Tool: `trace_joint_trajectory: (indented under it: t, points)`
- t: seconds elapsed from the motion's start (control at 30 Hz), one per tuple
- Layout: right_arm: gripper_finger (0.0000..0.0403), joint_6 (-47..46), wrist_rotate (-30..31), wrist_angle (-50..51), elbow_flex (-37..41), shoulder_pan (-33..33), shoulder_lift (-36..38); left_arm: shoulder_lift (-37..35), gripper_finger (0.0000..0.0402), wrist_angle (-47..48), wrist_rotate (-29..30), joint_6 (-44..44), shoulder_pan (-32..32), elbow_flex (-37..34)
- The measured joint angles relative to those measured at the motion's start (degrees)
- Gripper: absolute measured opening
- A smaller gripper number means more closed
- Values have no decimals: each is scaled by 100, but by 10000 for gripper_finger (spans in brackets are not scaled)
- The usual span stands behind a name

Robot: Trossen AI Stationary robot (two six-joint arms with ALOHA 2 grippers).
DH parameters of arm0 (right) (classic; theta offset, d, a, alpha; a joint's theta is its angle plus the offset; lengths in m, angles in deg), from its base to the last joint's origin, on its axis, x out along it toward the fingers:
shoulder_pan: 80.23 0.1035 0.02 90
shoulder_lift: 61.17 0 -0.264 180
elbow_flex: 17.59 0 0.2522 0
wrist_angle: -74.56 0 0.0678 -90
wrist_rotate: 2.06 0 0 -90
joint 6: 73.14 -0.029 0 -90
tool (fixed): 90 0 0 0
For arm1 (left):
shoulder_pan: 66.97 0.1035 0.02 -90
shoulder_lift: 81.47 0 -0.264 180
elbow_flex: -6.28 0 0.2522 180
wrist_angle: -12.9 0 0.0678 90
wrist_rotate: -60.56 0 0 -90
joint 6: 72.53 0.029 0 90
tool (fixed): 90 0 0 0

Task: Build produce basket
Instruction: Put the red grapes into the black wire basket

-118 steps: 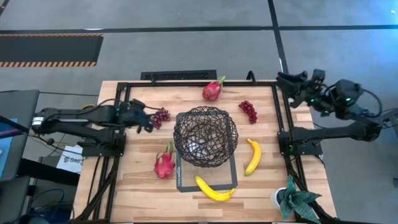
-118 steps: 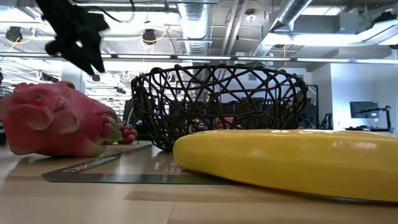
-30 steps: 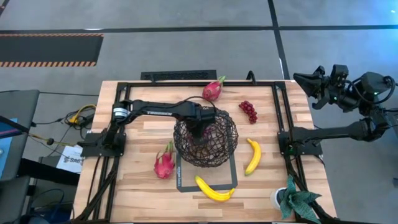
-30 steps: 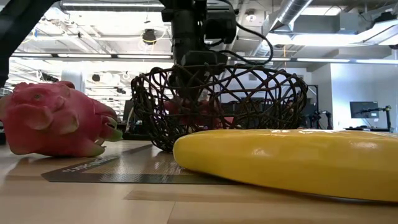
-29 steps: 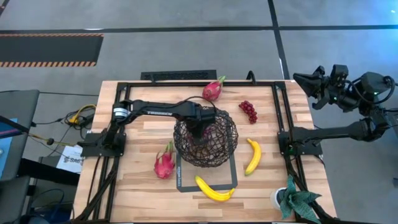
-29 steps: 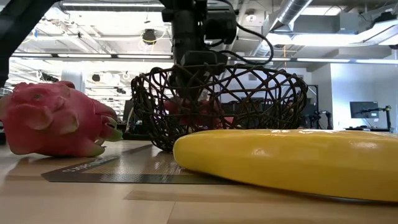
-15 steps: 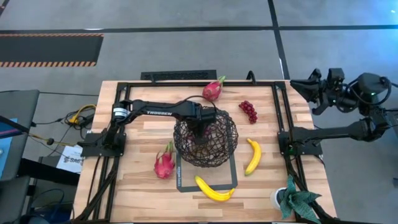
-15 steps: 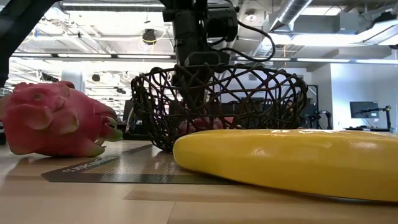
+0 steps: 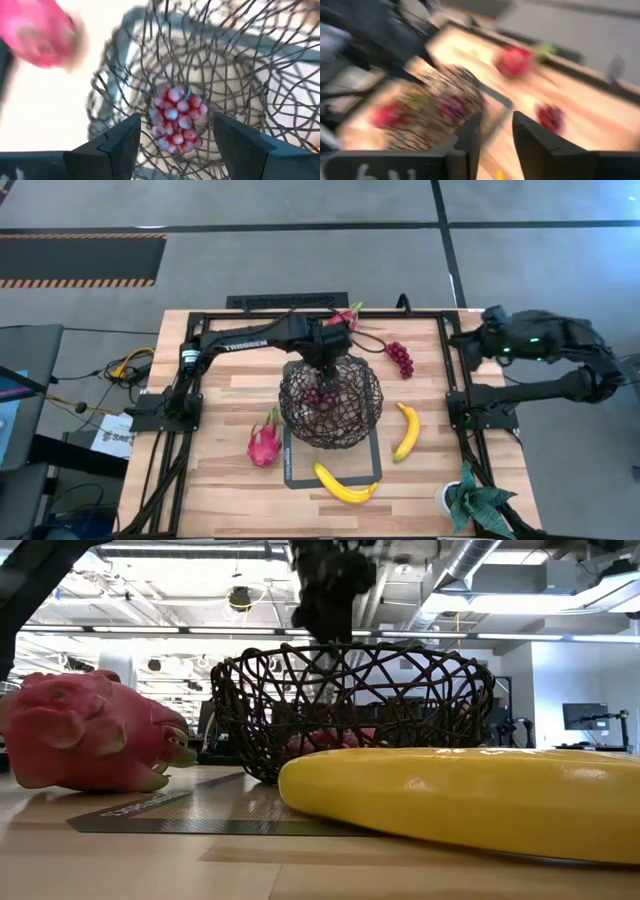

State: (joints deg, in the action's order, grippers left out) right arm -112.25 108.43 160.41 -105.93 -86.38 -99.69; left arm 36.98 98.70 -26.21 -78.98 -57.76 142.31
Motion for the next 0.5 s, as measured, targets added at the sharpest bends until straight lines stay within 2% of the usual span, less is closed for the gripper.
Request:
trace_joint_trajectory:
  t: [0.23, 0.37, 0.5]
  points:
    - [193, -1153, 402, 1582, 4, -139, -982, -64, 229, 1511, 895, 323, 23, 617]
    - [195, -1182, 529, 1488, 276, -460, -1385, -278, 229, 1790, 1387, 344, 44, 599]
    - [191, -938, 406, 967, 826, -957, -1602, -545, 229, 1801, 1377, 535, 39, 582]
